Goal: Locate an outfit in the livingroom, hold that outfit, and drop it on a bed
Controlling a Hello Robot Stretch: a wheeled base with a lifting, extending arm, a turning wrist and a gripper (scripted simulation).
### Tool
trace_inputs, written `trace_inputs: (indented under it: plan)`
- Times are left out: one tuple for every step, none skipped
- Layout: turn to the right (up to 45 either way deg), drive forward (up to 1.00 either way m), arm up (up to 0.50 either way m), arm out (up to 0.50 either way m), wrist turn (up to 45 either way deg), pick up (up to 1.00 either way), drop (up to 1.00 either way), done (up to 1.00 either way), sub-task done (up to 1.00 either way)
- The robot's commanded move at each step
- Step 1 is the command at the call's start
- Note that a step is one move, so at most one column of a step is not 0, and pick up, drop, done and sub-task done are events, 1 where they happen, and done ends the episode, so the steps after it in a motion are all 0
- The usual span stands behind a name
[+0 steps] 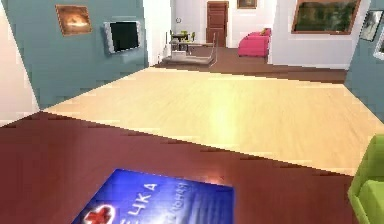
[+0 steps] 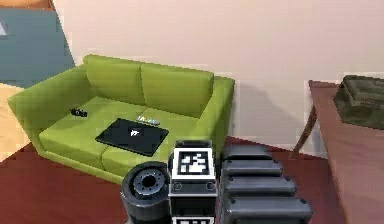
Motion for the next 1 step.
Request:
trace_inputs:
  plan:
    - [0.0,0.05,0.0,0.0,0.0,0.0,0.0,0.0,0.0]
